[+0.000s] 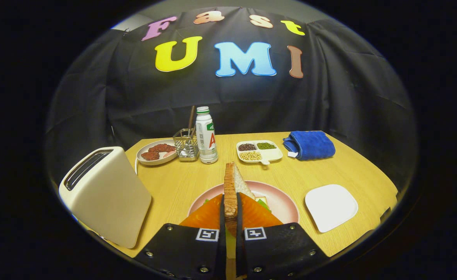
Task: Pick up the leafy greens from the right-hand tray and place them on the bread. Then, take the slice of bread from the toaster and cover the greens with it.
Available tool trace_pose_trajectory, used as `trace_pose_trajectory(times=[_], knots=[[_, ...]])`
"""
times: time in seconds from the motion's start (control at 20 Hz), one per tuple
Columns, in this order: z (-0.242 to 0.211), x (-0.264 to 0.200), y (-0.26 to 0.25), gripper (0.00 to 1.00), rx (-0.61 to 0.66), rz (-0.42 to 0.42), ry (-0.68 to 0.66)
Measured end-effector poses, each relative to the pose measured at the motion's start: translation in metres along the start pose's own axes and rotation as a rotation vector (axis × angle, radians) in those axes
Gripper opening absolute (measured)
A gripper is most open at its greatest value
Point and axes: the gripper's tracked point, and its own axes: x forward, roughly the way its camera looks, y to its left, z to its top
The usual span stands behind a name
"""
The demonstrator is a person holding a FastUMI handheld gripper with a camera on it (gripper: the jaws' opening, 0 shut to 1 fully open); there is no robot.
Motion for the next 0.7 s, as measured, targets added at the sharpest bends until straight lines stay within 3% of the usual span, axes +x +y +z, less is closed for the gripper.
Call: trace_pose_trajectory(times=[0.25,0.35,0.5,0.7], knots=[[-0.010,0.007,0.021,0.10,-0.027,0.030,0.002],[-0.015,0.008,0.030,0.19,-0.033,0.057,0.009],[-0.041,0.014,0.045,0.43,0.001,0.116,0.099],[-0.042,0.017,0.042,0.45,0.019,0.105,0.094]])
